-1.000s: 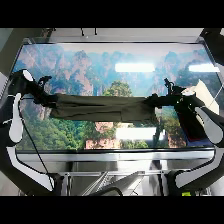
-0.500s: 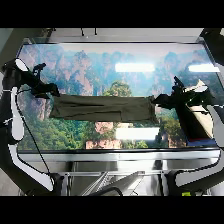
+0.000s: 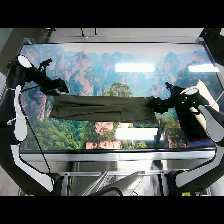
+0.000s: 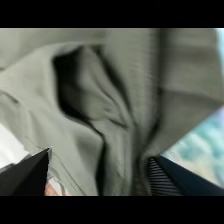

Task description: Fold the shirts.

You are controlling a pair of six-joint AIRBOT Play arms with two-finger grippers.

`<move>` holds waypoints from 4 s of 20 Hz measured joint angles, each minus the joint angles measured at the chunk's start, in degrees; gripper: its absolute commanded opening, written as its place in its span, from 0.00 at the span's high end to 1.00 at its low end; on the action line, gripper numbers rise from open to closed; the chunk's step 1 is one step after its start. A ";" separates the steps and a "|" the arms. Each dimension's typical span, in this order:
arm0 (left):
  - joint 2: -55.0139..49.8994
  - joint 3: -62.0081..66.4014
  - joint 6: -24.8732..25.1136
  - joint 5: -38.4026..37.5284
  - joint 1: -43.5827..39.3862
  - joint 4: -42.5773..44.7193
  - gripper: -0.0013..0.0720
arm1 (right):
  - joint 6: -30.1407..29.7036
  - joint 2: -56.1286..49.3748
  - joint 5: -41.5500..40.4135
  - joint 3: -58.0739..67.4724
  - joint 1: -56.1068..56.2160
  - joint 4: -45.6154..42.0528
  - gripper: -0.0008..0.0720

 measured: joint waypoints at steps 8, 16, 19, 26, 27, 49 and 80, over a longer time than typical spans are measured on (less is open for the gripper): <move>-3.87 0.02 -0.02 1.53 -11.39 -2.29 0.96 | -1.92 1.92 2.14 3.41 0.35 1.40 0.96; -12.17 0.02 -2.69 15.32 -31.34 -2.40 0.96 | 1.11 14.93 16.37 14.43 0.22 4.07 0.96; -14.23 0.59 -4.48 24.17 -38.27 -3.58 0.96 | 3.10 18.40 20.79 18.40 0.20 4.57 0.96; -20.06 8.20 -5.86 33.35 -48.35 -11.87 0.96 | 6.12 20.81 24.74 24.74 0.20 5.03 0.96; -19.78 8.57 -5.95 34.25 -48.78 -13.51 0.96 | 6.51 20.74 24.83 25.00 0.20 5.05 0.96; 18.25 5.68 -2.95 -2.78 -2.23 -17.07 0.96 | 10.49 -1.18 -6.38 25.57 34.23 7.74 0.31; 19.28 5.66 -2.78 -4.44 -7.72 -16.83 0.96 | 1.16 6.73 -2.05 -0.26 10.29 22.60 0.96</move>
